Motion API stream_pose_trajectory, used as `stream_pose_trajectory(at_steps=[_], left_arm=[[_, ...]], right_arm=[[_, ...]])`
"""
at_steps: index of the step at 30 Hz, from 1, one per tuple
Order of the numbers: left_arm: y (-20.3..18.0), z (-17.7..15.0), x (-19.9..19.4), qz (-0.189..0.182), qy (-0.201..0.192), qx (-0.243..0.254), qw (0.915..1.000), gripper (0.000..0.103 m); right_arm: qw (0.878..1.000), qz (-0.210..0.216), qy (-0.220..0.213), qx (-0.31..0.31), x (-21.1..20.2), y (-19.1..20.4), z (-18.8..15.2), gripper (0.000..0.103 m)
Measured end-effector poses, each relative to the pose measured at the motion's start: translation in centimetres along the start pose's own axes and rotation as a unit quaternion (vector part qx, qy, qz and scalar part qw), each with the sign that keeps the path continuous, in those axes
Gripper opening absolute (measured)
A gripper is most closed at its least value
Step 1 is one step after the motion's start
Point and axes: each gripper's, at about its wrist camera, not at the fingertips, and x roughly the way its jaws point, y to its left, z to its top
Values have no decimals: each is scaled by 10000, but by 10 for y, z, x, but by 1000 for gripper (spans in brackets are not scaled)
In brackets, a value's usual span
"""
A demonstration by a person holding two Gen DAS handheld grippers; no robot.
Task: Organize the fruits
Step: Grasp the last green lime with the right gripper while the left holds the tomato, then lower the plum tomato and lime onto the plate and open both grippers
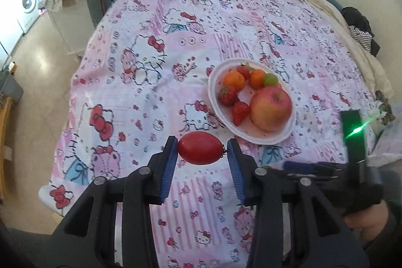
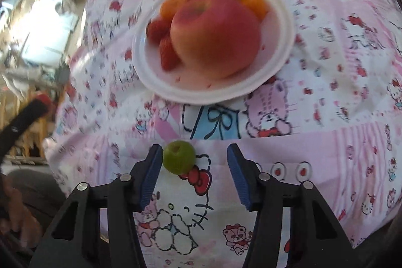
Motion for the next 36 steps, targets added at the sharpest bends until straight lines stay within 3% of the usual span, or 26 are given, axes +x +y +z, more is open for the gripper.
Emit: stream_pose_trajectory(at_steps=[14, 18, 21, 36], left_arm=[[-14, 0, 3, -36, 20, 162, 9999, 36], [-15, -1, 4, -3, 21, 189, 9998, 36], [-15, -2, 5, 14, 29, 200, 9998, 36], [-18, 3, 8, 89, -26, 169, 9998, 36]], right_arm=[[9951, -254, 130, -943, 20, 37, -9, 54], [9937, -287, 135, -1072, 21, 40, -10, 34], [9923, -336, 84, -1185, 21, 45, -12, 33], [9942, 701, -686, -450, -53, 6, -12, 33]])
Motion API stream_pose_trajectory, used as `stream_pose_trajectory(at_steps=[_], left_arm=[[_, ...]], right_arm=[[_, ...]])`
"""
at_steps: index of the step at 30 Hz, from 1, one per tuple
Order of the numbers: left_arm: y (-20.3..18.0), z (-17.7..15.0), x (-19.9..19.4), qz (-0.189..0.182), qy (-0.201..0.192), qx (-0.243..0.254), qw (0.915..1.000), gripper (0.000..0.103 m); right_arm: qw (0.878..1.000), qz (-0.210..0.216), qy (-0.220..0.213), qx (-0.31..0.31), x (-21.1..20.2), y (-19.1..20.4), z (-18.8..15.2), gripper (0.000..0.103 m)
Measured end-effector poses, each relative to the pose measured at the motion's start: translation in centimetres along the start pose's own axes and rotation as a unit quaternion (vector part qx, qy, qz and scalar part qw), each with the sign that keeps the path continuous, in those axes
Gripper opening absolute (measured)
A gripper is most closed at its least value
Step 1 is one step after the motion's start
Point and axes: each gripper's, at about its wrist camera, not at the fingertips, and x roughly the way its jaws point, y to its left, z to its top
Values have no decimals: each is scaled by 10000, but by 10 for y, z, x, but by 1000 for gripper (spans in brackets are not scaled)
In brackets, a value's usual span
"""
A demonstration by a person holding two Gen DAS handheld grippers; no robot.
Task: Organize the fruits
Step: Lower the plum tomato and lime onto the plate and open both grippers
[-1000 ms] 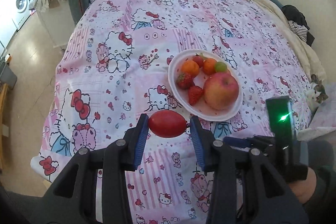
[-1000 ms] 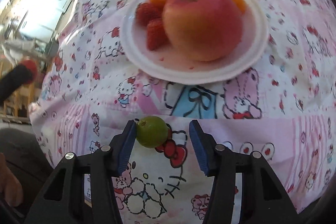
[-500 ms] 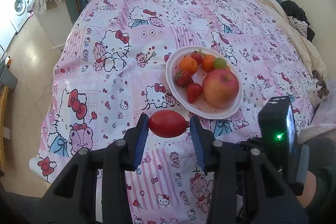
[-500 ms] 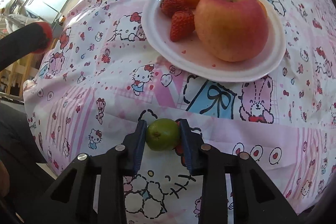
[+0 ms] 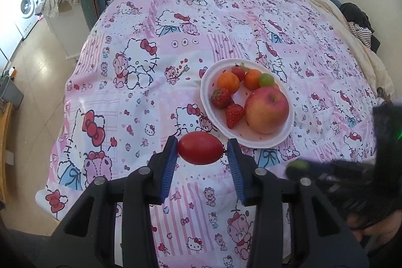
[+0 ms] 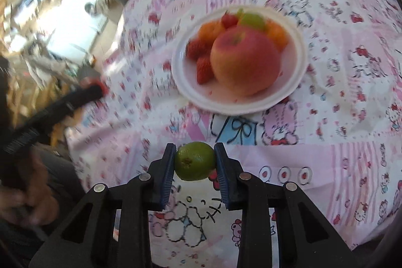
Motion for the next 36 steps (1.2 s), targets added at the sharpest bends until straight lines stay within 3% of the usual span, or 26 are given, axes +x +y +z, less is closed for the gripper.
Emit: stream_pose_trajectory(at_steps=[5, 15, 23, 28, 36], left_arm=[[-7, 6, 6, -53, 69, 66, 9999, 36], [-33, 45, 19, -134, -6, 357, 9993, 36], [-42, 89, 83, -294, 283, 272, 9988, 36], [-49, 93, 120, -428, 548, 238, 9973, 36], [-52, 97, 144, -437, 706, 214, 9963, 36]], right_arm=[[9969, 394, -485, 468, -38, -19, 24, 33], [9940, 196, -992, 410, -65, -35, 98, 33], [9940, -89, -697, 833, -26, -79, 119, 33], [9945, -347, -435, 892, -6, -95, 118, 33], [9937, -314, -126, 1067, 19, -109, 118, 33]])
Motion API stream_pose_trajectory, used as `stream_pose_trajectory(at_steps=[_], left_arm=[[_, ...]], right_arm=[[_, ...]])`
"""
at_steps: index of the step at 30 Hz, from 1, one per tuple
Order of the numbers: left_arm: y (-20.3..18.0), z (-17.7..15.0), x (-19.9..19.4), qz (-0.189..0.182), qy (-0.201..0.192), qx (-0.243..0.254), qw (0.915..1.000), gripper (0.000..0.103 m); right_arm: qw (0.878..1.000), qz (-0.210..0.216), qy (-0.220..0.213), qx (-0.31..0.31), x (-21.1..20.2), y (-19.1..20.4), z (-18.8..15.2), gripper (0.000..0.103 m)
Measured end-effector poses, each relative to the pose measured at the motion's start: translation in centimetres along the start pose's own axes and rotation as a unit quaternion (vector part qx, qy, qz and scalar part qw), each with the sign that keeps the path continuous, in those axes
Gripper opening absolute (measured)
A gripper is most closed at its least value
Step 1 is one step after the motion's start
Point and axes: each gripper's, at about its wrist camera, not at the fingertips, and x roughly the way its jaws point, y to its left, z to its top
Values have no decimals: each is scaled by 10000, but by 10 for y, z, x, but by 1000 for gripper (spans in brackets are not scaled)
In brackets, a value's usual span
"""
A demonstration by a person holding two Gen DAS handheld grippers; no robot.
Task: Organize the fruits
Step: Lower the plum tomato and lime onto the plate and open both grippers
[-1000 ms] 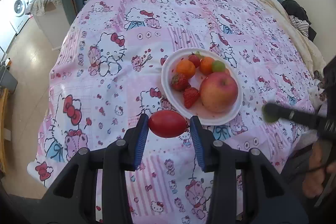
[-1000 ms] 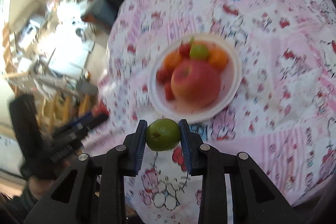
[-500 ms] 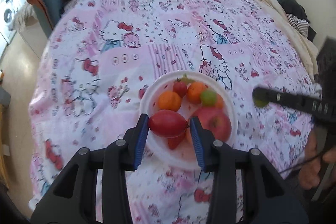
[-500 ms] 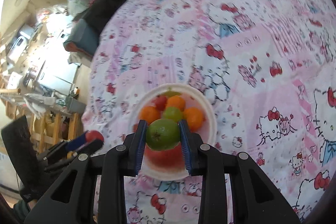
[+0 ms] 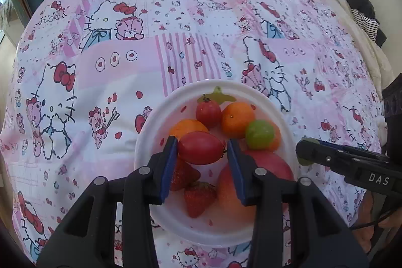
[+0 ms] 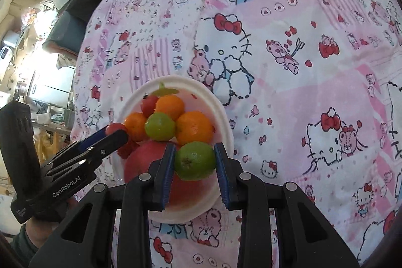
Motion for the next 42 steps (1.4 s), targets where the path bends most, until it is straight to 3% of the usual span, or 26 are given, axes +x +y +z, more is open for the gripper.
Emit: stream_pose_trajectory(at_steps=[12, 13, 15, 16, 18, 20, 26, 28, 30, 32, 38, 42], left_arm=[[-3, 1, 3, -30, 63, 47, 10000, 39], [-4, 1, 3, -57, 81, 58, 9999, 41], [-5, 1, 2, -105, 67, 80, 9999, 59], [-6, 0, 1, -56, 30, 101, 9999, 62], [-8, 0, -4, 18, -67, 155, 9999, 73], [-10, 0, -7, 38, -135, 197, 9997, 73], [-8, -1, -17, 98, -309, 207, 9993, 73], [-6, -1, -21, 123, -376, 162, 9991, 73], [-5, -3, -27, 139, -449, 139, 9988, 73], [-3, -5, -35, 167, -526, 83, 9984, 73], [5, -17, -64, 314, -792, 2, 9964, 73], [10, -28, -88, 510, -972, 31, 9940, 73]], right_arm=[[9988, 13, 337, 348, 19, -8, -2, 36], [9988, 17, 338, 365, 19, -8, -2, 36], [9988, -3, 337, 361, 18, -9, -2, 37], [9988, 11, 338, 355, 18, -8, -2, 38], [9989, 87, 279, 369, 16, -9, -2, 54], [9990, 127, 176, 378, 11, -8, -1, 63], [9987, 172, -68, 469, -1, -11, 4, 66], [9986, 202, -172, 455, -6, -8, 4, 70], [9991, 161, -258, 309, -10, -1, 4, 84], [9989, 67, -456, 68, -19, 9, 1, 89], [9944, -176, -992, -329, -53, 34, -19, 95], [9913, -312, -1127, -600, -72, 47, -33, 103]])
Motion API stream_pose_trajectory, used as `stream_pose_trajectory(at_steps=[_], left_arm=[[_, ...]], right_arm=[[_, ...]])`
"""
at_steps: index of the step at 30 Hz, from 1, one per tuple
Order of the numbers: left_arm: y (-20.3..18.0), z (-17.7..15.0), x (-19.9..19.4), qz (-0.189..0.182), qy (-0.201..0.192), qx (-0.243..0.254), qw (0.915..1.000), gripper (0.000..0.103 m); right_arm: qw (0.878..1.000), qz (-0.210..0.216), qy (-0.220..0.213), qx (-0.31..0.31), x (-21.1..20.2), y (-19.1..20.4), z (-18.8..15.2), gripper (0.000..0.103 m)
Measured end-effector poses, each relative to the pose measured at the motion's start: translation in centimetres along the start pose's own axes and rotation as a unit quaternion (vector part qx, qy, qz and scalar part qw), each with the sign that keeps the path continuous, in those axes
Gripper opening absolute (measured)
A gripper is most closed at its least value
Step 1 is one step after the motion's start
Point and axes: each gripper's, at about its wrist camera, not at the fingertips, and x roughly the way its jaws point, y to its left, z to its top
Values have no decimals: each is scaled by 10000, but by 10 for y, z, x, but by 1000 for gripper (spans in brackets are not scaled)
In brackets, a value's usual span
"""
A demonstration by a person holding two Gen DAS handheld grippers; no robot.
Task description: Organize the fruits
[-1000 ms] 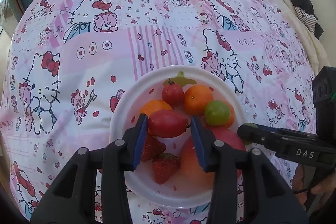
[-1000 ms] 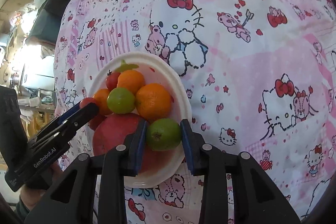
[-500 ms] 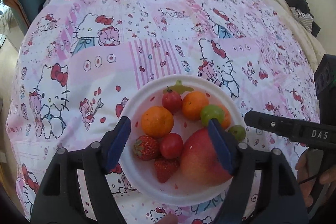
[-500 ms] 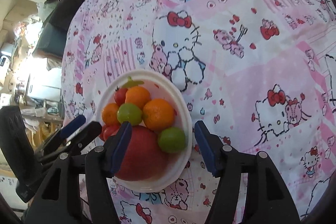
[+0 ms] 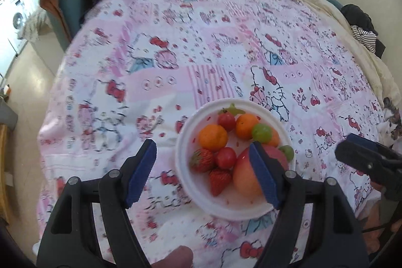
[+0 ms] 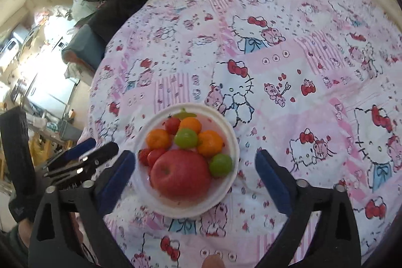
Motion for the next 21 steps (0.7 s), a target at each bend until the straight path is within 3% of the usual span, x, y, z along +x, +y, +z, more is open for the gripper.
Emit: stream_pose_trajectory(at_steps=[5, 9, 11, 19, 21], left_arm=[[13, -18, -40, 210, -404, 32, 9990, 73], [22, -37, -65, 160, -544, -92, 9984, 87], [20, -47, -77, 216, -666, -24, 9975, 89], [21, -76, -99, 291, -850, -136, 9959, 90], [21, -80, -102, 289, -918, -214, 9951, 96]], right_arm=[[9992, -191, -233, -267, -30, 20, -19, 103], [9974, -253, -536, -411, -53, 31, -38, 103], [9963, -303, -659, -465, -61, 35, -48, 103], [9933, -543, -838, -590, -65, 37, -79, 103], [9929, -573, -879, -564, -65, 36, -81, 103]])
